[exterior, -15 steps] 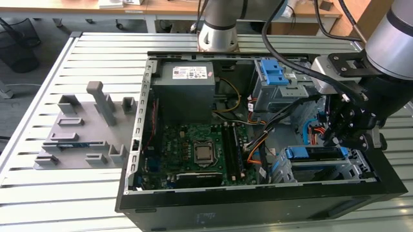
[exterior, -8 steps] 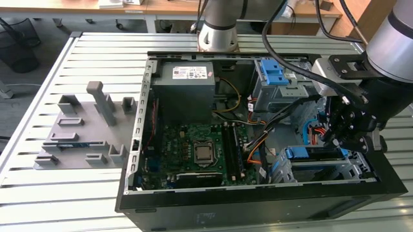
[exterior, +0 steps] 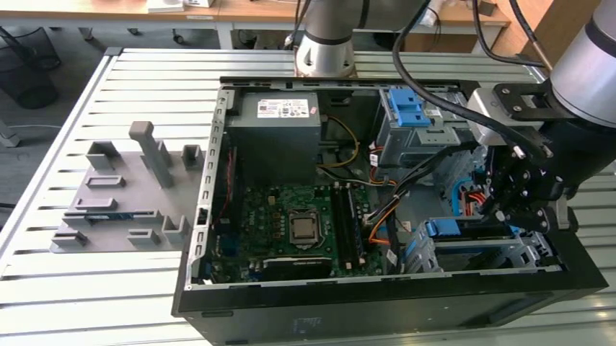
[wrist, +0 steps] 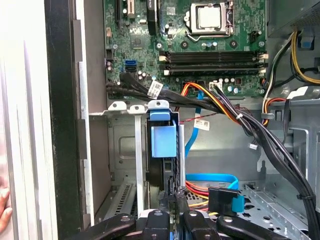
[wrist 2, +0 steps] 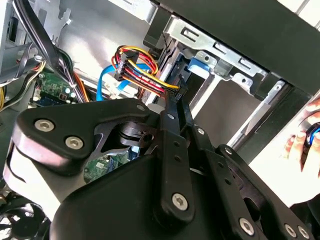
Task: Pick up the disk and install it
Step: 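Insert the first disk wire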
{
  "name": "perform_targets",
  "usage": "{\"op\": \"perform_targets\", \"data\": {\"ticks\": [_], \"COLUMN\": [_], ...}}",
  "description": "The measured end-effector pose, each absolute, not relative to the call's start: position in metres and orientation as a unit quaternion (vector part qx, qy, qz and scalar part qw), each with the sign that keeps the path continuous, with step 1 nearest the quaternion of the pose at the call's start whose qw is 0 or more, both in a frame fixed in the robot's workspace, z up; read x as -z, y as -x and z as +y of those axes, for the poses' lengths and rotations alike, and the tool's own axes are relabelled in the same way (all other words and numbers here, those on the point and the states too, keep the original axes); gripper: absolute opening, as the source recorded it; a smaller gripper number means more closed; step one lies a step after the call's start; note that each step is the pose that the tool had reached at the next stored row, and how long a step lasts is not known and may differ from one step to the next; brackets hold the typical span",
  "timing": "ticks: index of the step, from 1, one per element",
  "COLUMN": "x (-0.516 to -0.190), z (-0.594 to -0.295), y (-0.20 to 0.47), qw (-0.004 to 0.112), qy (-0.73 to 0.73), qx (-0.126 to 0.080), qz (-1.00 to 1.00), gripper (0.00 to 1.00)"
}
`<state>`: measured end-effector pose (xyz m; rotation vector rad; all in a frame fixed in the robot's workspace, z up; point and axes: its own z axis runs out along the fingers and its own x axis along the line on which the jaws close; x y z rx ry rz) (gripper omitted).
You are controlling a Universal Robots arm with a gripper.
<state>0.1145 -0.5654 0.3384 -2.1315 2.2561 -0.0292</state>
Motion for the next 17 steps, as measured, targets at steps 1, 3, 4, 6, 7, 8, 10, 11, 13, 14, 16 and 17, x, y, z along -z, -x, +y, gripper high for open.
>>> {"op": "perform_targets", "data": {"ticks": [1,3,4,6,7,8,10,11,13,14,16,17], "x": [-0.3384,-0.3382,-0.3381,-0.3378,-0.3373,-0.3369,-0.3362,-0.336,-0.3359,-0.3358,-0.3358,-0.3358], "z": [-0.5654,-0.5655,-0.5655,-0.5655,-0.5655,-0.5656,-0.5655,-0.5655,-0.5655,-0.5655,-0.5655,-0.5655], "y": [-0.1146,-0.1149,-0.1148,-0.115,-0.1156,-0.1168,-0.1192,-0.1194,-0.1196,-0.1197,-0.1197,-0.1197], "qw": [0.017,0.016,0.015,0.014,0.014,0.014,0.014,0.014,0.014,0.013,0.012,0.012], "qy": [0.686,0.685,0.684,0.682,0.681,0.681,0.681,0.681,0.681,0.681,0.681,0.681], "qx": [0.008,0.005,0.004,0.003,0.002,0.001,-0.001,-0.002,-0.002,-0.003,-0.003,-0.004], "qz": [0.727,0.728,0.729,0.731,0.732,0.732,0.732,0.732,0.732,0.732,0.732,0.732], "gripper": [0.18,0.18,0.18,0.18,0.18,0.18,0.18,0.18,0.18,0.18,0.18,0.18]}}
